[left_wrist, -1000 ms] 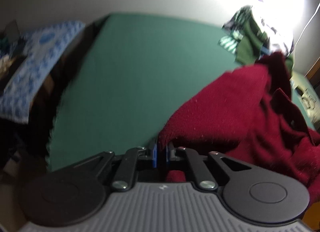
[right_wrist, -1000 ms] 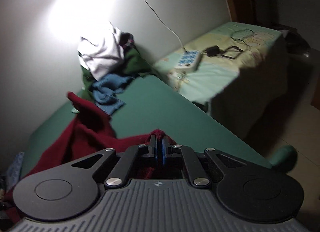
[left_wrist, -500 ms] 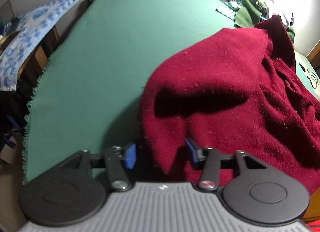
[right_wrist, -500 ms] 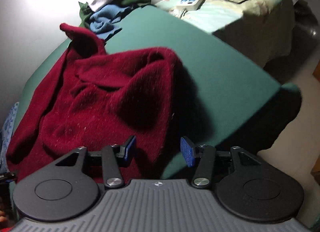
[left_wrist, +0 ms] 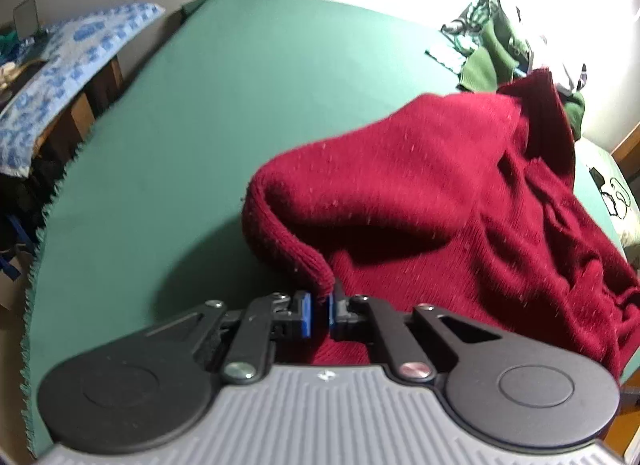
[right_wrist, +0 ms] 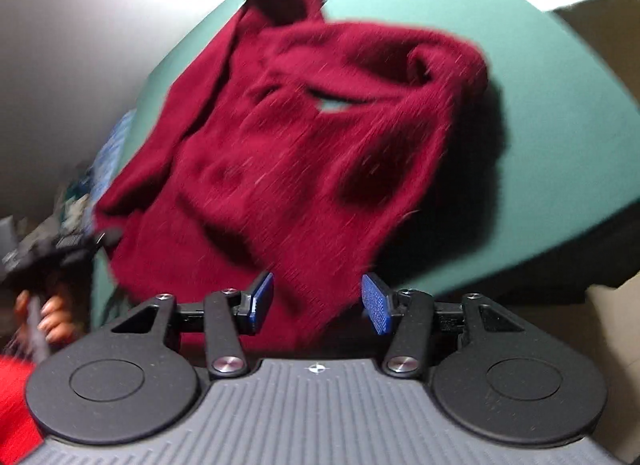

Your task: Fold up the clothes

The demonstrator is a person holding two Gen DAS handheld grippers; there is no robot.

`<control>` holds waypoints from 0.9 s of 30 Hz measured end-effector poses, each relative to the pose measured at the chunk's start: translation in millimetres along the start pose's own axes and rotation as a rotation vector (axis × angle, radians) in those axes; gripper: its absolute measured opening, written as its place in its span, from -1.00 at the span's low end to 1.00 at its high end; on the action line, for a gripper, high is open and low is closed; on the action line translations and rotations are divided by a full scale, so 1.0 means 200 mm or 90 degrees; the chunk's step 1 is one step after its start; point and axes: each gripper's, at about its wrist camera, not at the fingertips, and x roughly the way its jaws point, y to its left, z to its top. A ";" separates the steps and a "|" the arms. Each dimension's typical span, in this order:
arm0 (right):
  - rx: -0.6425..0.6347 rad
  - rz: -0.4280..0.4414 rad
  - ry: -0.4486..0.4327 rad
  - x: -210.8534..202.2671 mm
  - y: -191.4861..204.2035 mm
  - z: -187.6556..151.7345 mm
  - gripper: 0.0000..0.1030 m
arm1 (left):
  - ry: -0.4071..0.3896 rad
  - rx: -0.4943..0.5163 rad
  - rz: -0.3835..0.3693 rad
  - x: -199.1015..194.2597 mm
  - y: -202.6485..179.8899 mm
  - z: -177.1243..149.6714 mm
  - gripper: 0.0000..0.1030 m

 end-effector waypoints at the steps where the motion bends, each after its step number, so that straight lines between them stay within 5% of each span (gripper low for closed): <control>1: 0.000 0.017 0.022 0.02 0.00 0.00 0.04 | -0.003 0.000 0.000 -0.01 -0.02 0.01 -0.99; 4: -0.001 0.030 0.040 0.08 0.01 0.00 -0.02 | -0.032 -0.001 -0.005 -0.06 -0.04 0.06 -0.99; 6: -0.018 0.013 0.007 0.09 0.03 0.02 -0.74 | -0.064 -0.007 -0.008 -0.12 -0.06 0.11 -0.99; 13: -0.080 -0.016 -0.218 -0.05 0.14 0.16 -0.78 | -0.163 -0.023 -0.003 -0.32 -0.05 0.26 -0.99; 19: -0.055 -0.029 -0.105 0.09 0.11 0.25 -0.63 | -0.070 -0.053 0.028 -0.08 -0.02 0.19 -0.99; 23: 0.005 0.030 -0.005 0.07 0.03 0.22 -0.02 | -0.023 -0.071 0.029 0.02 0.03 0.09 -0.98; 27: 0.051 0.043 0.024 0.11 -0.01 0.15 0.01 | 0.000 -0.073 0.045 0.07 0.08 0.03 -0.90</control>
